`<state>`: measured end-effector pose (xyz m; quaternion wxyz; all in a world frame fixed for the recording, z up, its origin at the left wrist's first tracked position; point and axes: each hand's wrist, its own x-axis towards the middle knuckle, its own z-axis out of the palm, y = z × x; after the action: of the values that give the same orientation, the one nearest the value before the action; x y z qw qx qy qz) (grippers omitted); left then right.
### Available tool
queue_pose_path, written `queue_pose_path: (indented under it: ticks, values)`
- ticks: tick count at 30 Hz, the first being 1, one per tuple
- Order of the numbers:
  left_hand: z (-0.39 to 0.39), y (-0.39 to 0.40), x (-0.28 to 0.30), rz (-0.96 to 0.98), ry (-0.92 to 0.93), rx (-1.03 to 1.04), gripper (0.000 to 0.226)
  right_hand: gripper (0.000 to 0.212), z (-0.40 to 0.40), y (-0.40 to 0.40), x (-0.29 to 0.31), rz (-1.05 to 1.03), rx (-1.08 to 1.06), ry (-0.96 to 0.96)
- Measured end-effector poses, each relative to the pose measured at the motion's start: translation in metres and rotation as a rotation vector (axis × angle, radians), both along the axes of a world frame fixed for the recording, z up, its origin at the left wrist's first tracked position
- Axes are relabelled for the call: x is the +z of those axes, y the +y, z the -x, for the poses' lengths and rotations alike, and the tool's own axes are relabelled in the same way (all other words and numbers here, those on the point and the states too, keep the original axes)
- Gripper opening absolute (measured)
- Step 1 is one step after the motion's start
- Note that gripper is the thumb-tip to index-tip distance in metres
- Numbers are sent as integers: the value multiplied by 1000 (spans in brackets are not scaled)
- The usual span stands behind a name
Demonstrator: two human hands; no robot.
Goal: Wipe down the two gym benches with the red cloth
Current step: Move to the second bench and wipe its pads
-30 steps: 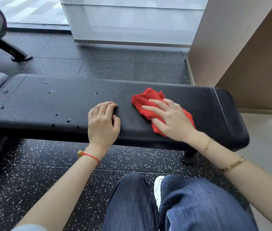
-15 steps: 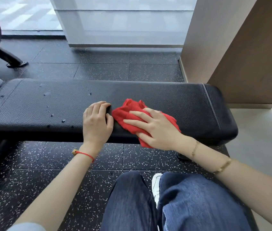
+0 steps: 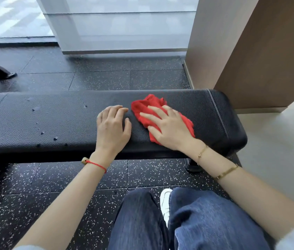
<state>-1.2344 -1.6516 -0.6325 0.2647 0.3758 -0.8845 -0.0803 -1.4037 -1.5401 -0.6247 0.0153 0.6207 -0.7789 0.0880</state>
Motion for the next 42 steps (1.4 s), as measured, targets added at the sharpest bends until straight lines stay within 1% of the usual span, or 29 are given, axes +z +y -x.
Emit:
queue_pose_path:
  ticks: [1, 3, 8, 11, 13, 15, 18, 21, 23, 26, 29, 32, 34, 36, 38, 42]
  values:
    - [7, 1, 0, -8, 5, -6, 35, 49, 1, 11, -1, 9, 11, 0]
    - [17, 2, -1, -22, 9, -14, 33, 49, 12, 34, -2, 42, -41, -13]
    - [22, 5, -9, -28, -22, -33, 31, 45, 67, 65, -5, 129, -359, -10]
    - [23, 5, -10, -35, -32, -19, 31, 45, 103, 45, -3, 86, -522, 4]
    - [24, 5, -9, -37, -37, -13, 30, 46, 116, 18, 0, 38, -587, -43]
    - [24, 5, -9, -36, -36, -15, 30, 46, 114, -10, 3, 6, -577, -78]
    - [23, 5, -8, -39, -40, -14, 30, 46, 78, -30, 5, 4, -383, -58]
    - [23, 6, -7, -46, -42, -14, 31, 47, 36, -7, 2, 8, -180, -25]
    - [22, 6, -7, -43, -45, -21, 32, 48, 23, 21, -1, 19, -136, -22]
    - [21, 5, -8, -40, -40, -29, 33, 48, 28, 69, -3, 92, -226, -19]
    - [20, 6, -8, -44, -26, -33, 33, 46, 53, 109, -3, 161, -457, -11]
    - [21, 8, -8, -40, -25, -34, 33, 43, 87, 114, -4, 130, -672, -38]
    - [21, 9, -7, -39, -31, -33, 33, 44, 105, 94, 1, 87, -725, -86]
    - [22, 11, -6, -46, -31, -31, 33, 45, 110, 69, 5, 40, -699, -87]
    - [22, 11, -6, -46, -30, -32, 33, 45, 102, 50, 7, 24, -619, -56]
    - [22, 9, -7, -48, -16, -36, 32, 45, 63, 58, 3, 46, -378, -3]
